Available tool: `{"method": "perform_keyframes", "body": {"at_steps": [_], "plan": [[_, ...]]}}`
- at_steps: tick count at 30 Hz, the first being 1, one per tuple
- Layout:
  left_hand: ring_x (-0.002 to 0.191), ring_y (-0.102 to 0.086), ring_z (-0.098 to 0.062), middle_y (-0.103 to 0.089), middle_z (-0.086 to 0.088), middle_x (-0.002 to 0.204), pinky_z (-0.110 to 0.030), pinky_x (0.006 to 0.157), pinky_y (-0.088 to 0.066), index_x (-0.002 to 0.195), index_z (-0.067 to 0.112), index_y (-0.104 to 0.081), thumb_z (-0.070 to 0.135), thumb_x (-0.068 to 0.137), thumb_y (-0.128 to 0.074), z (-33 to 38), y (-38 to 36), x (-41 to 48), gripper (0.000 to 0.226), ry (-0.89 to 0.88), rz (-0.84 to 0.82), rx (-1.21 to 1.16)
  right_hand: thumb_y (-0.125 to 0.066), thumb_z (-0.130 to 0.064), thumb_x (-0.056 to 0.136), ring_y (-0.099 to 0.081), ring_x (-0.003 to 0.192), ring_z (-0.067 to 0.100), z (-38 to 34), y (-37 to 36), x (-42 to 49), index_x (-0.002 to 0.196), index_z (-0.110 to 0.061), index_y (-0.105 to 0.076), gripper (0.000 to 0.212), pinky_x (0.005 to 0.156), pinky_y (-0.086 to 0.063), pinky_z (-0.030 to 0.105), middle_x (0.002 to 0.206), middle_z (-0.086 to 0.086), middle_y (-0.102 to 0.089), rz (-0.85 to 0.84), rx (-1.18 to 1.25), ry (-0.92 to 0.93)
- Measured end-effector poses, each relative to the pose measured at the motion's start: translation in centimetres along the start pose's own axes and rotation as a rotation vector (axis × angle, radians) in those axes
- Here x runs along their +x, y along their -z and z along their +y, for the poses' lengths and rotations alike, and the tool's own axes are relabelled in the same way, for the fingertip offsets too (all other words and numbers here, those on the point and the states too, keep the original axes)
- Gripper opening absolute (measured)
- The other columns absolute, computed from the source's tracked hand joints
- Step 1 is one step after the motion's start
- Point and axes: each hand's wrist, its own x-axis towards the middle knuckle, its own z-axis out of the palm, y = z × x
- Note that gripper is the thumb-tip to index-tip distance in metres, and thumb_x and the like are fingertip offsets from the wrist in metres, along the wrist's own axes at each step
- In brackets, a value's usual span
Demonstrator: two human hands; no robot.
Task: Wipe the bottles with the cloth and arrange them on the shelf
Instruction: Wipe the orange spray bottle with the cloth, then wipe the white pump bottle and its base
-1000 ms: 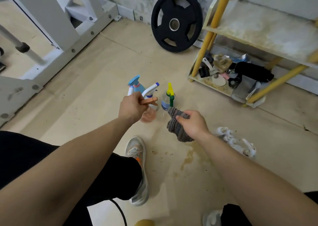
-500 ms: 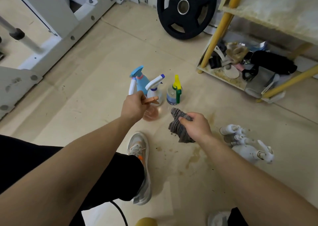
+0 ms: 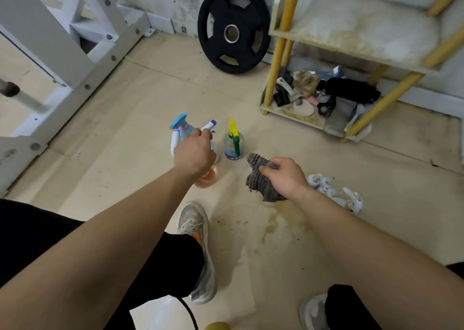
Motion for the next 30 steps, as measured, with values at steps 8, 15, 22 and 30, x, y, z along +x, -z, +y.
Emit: {"method": "perform_keyframes", "body": {"at_steps": [8, 15, 22, 30], "plan": [[0.115, -0.058, -0.032, -0.06, -0.011, 0.124, -0.04, 0.094, -0.05, 0.125, 0.014, -0.058, 0.032, 0.093, -0.062, 10.0, 2.1, -1.6, 0.037, -0.291, -0.245, -0.123, -0.065, -0.032, 0.096, -0.066, 0.078, 0.028, 1.5, 7.7, -4.9, 0.082, -0.012, -0.07, 0.025, 0.061, -0.043, 0.031, 0.082, 0.007, -0.071, 0.17, 0.068, -0.002], [0.115, -0.057, -0.027, -0.061, -0.007, 0.127, -0.038, 0.095, -0.05, 0.129, 0.017, -0.056, 0.034, 0.091, -0.067, 19.1, -0.2, -5.0, 0.043, -0.516, -0.405, -0.094, -0.065, -0.029, 0.095, -0.063, 0.073, 0.023, 6.6, 12.6, -10.5, 0.082, -0.011, -0.07, 0.023, 0.061, -0.044, 0.028, 0.081, 0.005, -0.07, 0.353, 0.137, -0.073], [0.112, -0.057, -0.028, -0.062, -0.008, 0.125, -0.041, 0.091, -0.051, 0.127, 0.014, -0.055, 0.036, 0.092, -0.064, 24.7, -3.7, -7.4, 0.042, -0.615, -0.474, -0.043, -0.063, -0.026, 0.095, -0.062, 0.074, 0.027, 13.1, 16.8, -13.9, 0.073, -0.013, -0.064, 0.025, 0.06, -0.043, 0.029, 0.077, 0.006, -0.068, 0.57, 0.201, -0.205], [0.118, -0.053, -0.032, -0.053, -0.012, 0.134, -0.039, 0.092, -0.048, 0.133, 0.013, -0.051, 0.033, 0.083, -0.072, 25.7, -8.7, -8.9, 0.057, -0.404, -0.506, -0.145, -0.062, -0.024, 0.096, -0.066, 0.092, 0.039, 19.2, 16.6, -12.5, 0.095, 0.002, -0.069, 0.027, 0.067, -0.044, 0.035, 0.095, 0.02, -0.072, 0.588, 0.245, -0.383]]}}
